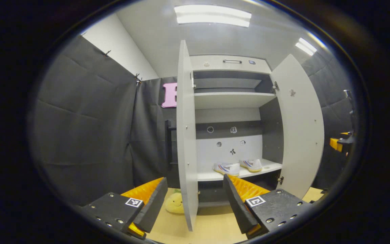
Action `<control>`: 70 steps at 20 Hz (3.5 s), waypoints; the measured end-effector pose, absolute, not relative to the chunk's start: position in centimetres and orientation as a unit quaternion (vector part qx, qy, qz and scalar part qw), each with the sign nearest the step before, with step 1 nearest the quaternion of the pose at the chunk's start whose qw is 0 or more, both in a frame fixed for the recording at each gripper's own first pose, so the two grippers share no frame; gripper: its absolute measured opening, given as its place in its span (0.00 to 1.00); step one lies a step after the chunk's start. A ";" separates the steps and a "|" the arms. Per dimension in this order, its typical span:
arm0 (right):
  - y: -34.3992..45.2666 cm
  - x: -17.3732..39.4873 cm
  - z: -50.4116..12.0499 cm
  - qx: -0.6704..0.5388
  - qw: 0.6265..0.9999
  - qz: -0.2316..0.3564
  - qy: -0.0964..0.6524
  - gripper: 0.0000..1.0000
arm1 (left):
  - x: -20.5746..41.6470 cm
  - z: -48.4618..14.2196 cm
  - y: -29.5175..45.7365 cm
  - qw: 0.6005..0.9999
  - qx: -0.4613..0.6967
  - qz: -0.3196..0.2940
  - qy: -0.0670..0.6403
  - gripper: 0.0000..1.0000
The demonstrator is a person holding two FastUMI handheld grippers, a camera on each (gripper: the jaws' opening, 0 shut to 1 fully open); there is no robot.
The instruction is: Grab one shoe with the right hand and put it into the shoe cabinet, grab the other shoe with the left hand and put it into the shoe cabinet; then close the right door with the right hand and the left door with the left hand.
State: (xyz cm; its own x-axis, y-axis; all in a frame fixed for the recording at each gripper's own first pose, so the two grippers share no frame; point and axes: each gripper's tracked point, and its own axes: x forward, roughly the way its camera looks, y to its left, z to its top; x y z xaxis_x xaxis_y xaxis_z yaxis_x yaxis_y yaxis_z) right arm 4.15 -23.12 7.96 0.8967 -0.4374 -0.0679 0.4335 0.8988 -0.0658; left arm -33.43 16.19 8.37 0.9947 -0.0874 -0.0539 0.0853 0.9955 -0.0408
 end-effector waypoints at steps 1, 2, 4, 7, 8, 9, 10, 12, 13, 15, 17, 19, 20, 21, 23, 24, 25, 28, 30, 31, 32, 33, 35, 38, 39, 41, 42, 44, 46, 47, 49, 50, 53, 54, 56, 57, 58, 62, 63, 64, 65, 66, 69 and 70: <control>-23.9 4.6 8.4 -0.027 0.970 -0.239 0.034 0.98 | -33.4 8.2 16.4 0.999 -0.019 -0.040 0.029 0.93; -24.6 5.1 8.9 -0.032 0.967 -0.251 0.028 0.98 | -33.2 8.2 16.6 0.999 -0.020 -0.037 0.030 0.93; -25.4 6.2 9.6 -0.042 0.963 -0.265 0.020 0.98 | -33.1 8.0 17.1 0.999 -0.021 -0.027 0.032 0.93; -25.8 7.8 9.8 -0.046 0.963 -0.266 0.022 0.98 | -33.0 7.8 18.0 0.999 -0.019 -0.013 0.036 0.93; -25.6 8.3 9.7 -0.046 0.963 -0.263 0.024 0.98 | -33.0 7.8 18.5 0.999 -0.018 -0.007 0.035 0.93; -25.4 8.8 9.7 -0.046 0.964 -0.259 0.023 0.98 | -33.0 7.7 19.0 0.999 -0.017 -0.001 0.036 0.93; -25.1 9.2 9.7 -0.047 0.965 -0.256 0.023 0.93 | -32.9 7.7 19.5 0.999 -0.018 0.004 0.037 0.93; -25.3 9.6 9.7 -0.058 0.963 -0.262 0.023 0.97 | -32.8 7.5 20.4 0.999 -0.023 0.013 0.039 0.95; -25.1 9.6 9.7 -0.061 0.963 -0.263 0.021 0.92 | -32.7 7.4 20.9 0.999 -0.025 0.017 0.040 0.95; -24.5 9.6 9.7 -0.055 0.966 -0.251 0.019 0.96 | -32.5 7.3 21.3 0.999 -0.027 0.023 0.040 0.95; -24.1 9.6 9.6 -0.043 0.969 -0.244 0.021 0.96 | -32.1 7.4 21.9 0.999 -0.027 0.024 0.038 0.93; -23.6 9.6 9.6 -0.042 0.969 -0.241 0.020 0.92 | -31.7 7.5 22.2 0.999 -0.026 0.023 0.034 0.94; -23.2 9.6 9.7 -0.043 0.970 -0.239 0.020 0.96 | -31.4 7.6 22.2 0.999 -0.027 0.022 0.033 0.93; -23.1 9.6 9.7 -0.042 0.971 -0.235 0.020 0.96 | -31.3 7.6 22.1 0.999 -0.029 0.020 0.033 0.93; -22.1 9.5 9.8 -0.040 0.973 -0.227 0.019 0.96 | -31.2 7.5 22.1 0.999 -0.035 0.015 0.034 0.93; -21.4 9.5 9.8 -0.040 0.974 -0.224 0.018 0.96 | -31.2 7.5 22.2 0.999 -0.036 0.014 0.034 0.93; -20.9 9.6 9.7 -0.040 0.975 -0.220 0.017 0.96 | -31.2 7.4 22.3 0.999 -0.037 0.014 0.034 0.93; -19.5 9.7 9.9 -0.039 0.977 -0.208 0.015 0.96 | -31.1 7.2 22.6 0.999 -0.039 0.015 0.035 0.93; -18.9 9.9 9.9 -0.037 0.979 -0.201 0.015 0.96 | -30.9 7.1 22.9 0.998 -0.040 0.017 0.036 0.93; -18.8 10.0 9.8 -0.036 0.979 -0.200 0.015 0.96 | -30.9 7.0 23.0 0.998 -0.040 0.018 0.037 0.93; -18.5 10.0 9.8 -0.033 0.979 -0.199 0.016 0.96 | -30.8 7.0 23.1 0.998 -0.040 0.019 0.036 0.93; -18.4 10.0 9.7 -0.031 0.980 -0.197 0.016 0.96 | -30.8 6.9 23.1 0.998 -0.039 0.020 0.036 0.93; -17.6 10.2 9.7 -0.027 0.982 -0.187 0.015 0.96 | -30.7 7.0 23.2 0.998 -0.037 0.023 0.035 0.94; -15.7 11.0 9.7 -0.019 0.987 -0.157 0.013 0.96 | -30.5 7.1 23.2 0.998 -0.036 0.027 0.034 0.93; -15.0 11.2 9.6 -0.017 0.989 -0.145 0.012 0.96 | -30.6 7.0 23.2 0.998 -0.035 0.029 0.034 0.93; -13.5 12.0 9.5 -0.014 0.993 -0.118 0.012 0.96 | -30.7 6.9 23.3 0.998 -0.034 0.033 0.036 0.94; -12.8 12.4 9.6 -0.015 0.994 -0.106 0.012 0.96 | -30.7 6.9 23.5 0.998 -0.034 0.037 0.036 0.94; -11.1 13.3 9.3 -0.016 0.997 -0.080 0.017 0.96 | -30.7 6.9 24.2 0.998 -0.031 0.048 0.036 0.93; -9.4 14.1 9.1 -0.017 0.998 -0.053 0.021 0.96 | -30.6 6.7 24.9 0.997 -0.029 0.059 0.039 0.93; -8.9 14.2 8.8 -0.019 0.999 -0.045 0.022 0.96 | -30.4 6.5 25.2 0.997 -0.029 0.064 0.042 0.93; -7.7 14.5 8.4 -0.025 0.999 -0.030 0.026 0.95 | -29.7 6.2 26.2 0.996 -0.028 0.077 0.044 0.94; -7.4 14.5 8.0 -0.028 0.999 -0.025 0.030 0.99 | -29.3 6.2 26.8 0.995 -0.025 0.083 0.045 0.94; -7.6 13.8 7.2 -0.024 0.999 -0.024 0.038 0.98 | -28.0 6.0 28.0 0.994 -0.020 0.097 0.044 0.93; -7.6 13.4 7.0 -0.020 0.999 -0.025 0.040 0.98 | -27.5 6.1 28.5 0.994 -0.017 0.103 0.041 0.93; -8.0 12.7 6.6 -0.018 0.998 -0.030 0.044 0.98 | -26.6 6.4 29.7 0.993 -0.017 0.111 0.037 0.93; -8.2 12.3 6.5 -0.020 0.998 -0.033 0.046 0.98 | -26.1 6.6 30.0 0.993 -0.019 0.112 0.034 0.93; -8.4 11.8 6.4 -0.022 0.998 -0.036 0.049 0.98 | -25.6 6.8 30.2 0.993 -0.022 0.112 0.032 0.93; -8.9 9.5 5.9 -0.017 0.997 -0.050 0.055 0.98 | -23.8 6.8 30.7 0.994 -0.024 0.106 0.028 0.93; -9.0 8.9 5.9 -0.016 0.997 -0.055 0.056 0.98 | -23.3 6.5 30.5 0.994 -0.025 0.102 0.028 0.93; -9.1 8.2 5.9 -0.016 0.996 -0.060 0.057 0.98 | -23.0 6.3 30.3 0.994 -0.027 0.098 0.028 0.93; -9.2 7.4 5.9 -0.015 0.996 -0.065 0.058 0.98 | -22.7 6.0 30.2 0.995 -0.029 0.093 0.031 0.93; -9.2 6.6 5.9 -0.015 0.996 -0.069 0.059 0.98 | -22.5 5.7 30.0 0.995 -0.031 0.089 0.033 0.93; -9.1 4.5 5.6 -0.011 0.995 -0.079 0.063 0.98 | -21.9 4.9 29.2 0.996 -0.033 0.073 0.040 0.93; -9.1 4.0 5.4 -0.009 0.995 -0.081 0.066 0.98 | -22.0 4.6 28.8 0.996 -0.033 0.069 0.043 0.93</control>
State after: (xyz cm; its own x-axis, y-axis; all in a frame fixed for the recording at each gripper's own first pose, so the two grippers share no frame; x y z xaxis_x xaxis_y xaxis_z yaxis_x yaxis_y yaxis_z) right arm 4.03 -9.10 5.39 0.9782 -0.1617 -0.1300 0.1595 0.9868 -0.0279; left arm -21.98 28.83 4.62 0.9868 0.1340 -0.0906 -0.1397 0.9883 -0.0605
